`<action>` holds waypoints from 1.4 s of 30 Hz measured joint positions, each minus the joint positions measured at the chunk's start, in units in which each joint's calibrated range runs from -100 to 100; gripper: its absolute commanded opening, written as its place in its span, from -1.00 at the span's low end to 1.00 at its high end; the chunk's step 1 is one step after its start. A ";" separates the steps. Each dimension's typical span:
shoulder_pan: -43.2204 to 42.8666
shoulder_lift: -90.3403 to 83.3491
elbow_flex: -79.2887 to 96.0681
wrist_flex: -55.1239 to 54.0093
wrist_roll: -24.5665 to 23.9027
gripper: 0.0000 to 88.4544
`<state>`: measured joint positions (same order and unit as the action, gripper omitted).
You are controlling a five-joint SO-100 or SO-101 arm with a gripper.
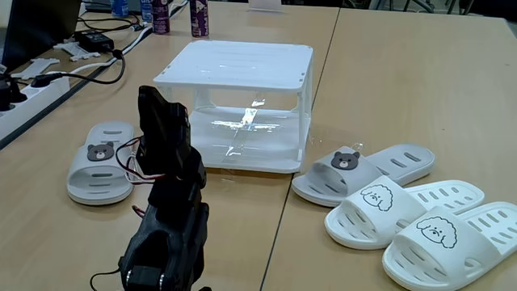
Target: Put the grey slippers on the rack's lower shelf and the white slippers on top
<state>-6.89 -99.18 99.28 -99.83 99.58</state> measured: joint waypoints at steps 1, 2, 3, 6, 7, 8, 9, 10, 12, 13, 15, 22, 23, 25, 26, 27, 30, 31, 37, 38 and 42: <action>0.00 0.00 0.00 0.00 0.00 -0.98; 0.00 0.00 0.00 0.00 0.00 -0.98; 0.00 0.00 0.00 0.00 0.00 -0.98; -0.22 0.00 0.00 0.00 0.00 -0.98; -0.30 0.00 0.00 0.00 0.00 -0.98; -0.30 0.33 0.00 0.00 0.00 -0.98; -0.30 1.65 0.00 0.00 0.00 -0.98; -0.22 3.96 0.09 0.00 0.00 -0.98; -0.22 11.05 0.36 0.00 0.00 -0.98; -0.22 15.59 0.36 0.00 0.00 -0.98; -0.30 27.30 0.36 0.34 0.00 -0.98; -0.97 66.56 -0.90 0.60 0.00 -0.98; -0.97 69.77 -0.90 0.69 0.00 -0.98; -0.90 76.95 -0.90 0.69 0.00 -0.98; -0.82 80.25 -0.90 0.69 0.00 -0.98; -0.82 83.71 -0.90 0.69 0.00 -0.98; -0.90 94.10 -0.63 0.69 0.00 -0.98; -1.57 96.58 -0.45 0.69 0.00 -0.98; -15.43 114.14 -3.14 0.69 0.00 -0.98; -19.40 116.95 -3.95 0.69 0.00 -0.98; -30.86 120.33 -4.94 0.69 0.00 -0.97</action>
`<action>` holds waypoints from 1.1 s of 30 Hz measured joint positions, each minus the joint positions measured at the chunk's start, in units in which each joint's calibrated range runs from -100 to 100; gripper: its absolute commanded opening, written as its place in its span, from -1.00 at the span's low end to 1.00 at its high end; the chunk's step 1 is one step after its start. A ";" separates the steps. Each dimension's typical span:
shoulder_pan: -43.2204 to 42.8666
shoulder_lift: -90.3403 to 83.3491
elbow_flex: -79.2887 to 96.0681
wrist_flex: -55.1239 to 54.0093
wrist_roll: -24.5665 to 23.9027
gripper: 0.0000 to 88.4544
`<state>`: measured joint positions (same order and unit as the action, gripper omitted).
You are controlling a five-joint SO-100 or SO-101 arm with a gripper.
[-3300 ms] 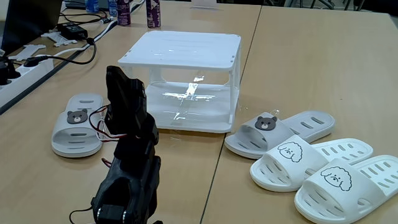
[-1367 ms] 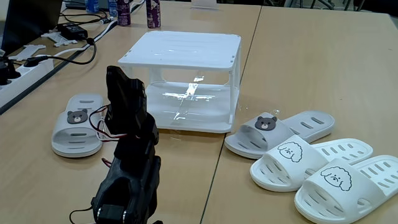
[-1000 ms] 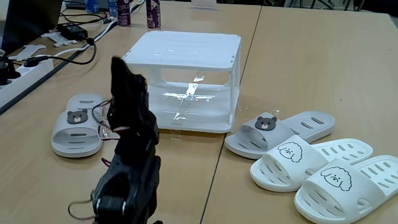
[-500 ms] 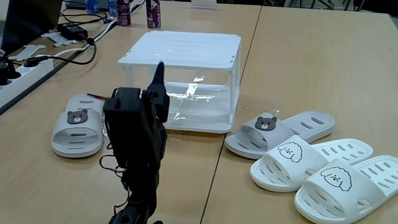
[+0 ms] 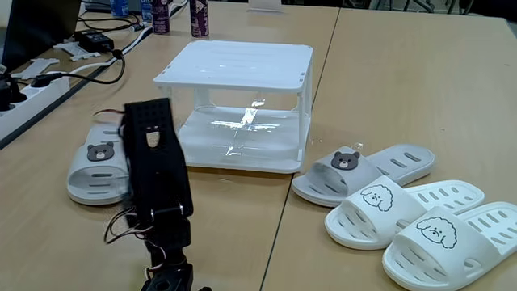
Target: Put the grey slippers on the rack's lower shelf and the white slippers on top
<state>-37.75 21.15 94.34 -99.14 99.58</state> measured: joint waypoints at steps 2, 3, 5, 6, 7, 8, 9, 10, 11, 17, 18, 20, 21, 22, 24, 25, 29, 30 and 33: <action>-5.09 0.16 -0.18 0.00 0.00 -0.88; -7.42 0.25 -0.36 0.00 0.00 -0.75; -8.91 0.25 -3.50 0.17 0.00 -0.65; -9.29 0.25 -5.39 1.63 0.00 -0.65; -9.66 0.25 -7.01 3.69 0.00 -0.65; -9.81 0.25 -8.54 5.92 0.00 -0.65; -9.81 0.25 -10.06 8.07 0.00 -0.65; -9.66 0.25 -11.59 10.39 0.00 -0.65; -9.59 0.33 -13.21 12.62 0.00 -0.65; -7.72 -5.86 -22.73 33.56 0.00 -0.65; -7.19 -7.59 -23.72 36.91 0.00 -0.65; -6.07 -10.31 -25.25 41.89 0.00 -0.64; -5.24 -10.64 -25.52 42.75 0.00 -0.64; -4.49 -10.64 -25.70 43.26 0.00 -0.64; -4.04 -10.64 -25.70 43.35 0.00 -0.63; -3.75 -10.64 -25.70 43.35 0.00 -0.63; -2.02 -9.98 -30.37 43.35 0.00 -0.46; -2.17 -9.15 -31.72 43.35 0.00 -0.45; -1.95 -6.02 -34.68 43.35 0.00 -0.45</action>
<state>-39.70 15.13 59.66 -55.79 99.58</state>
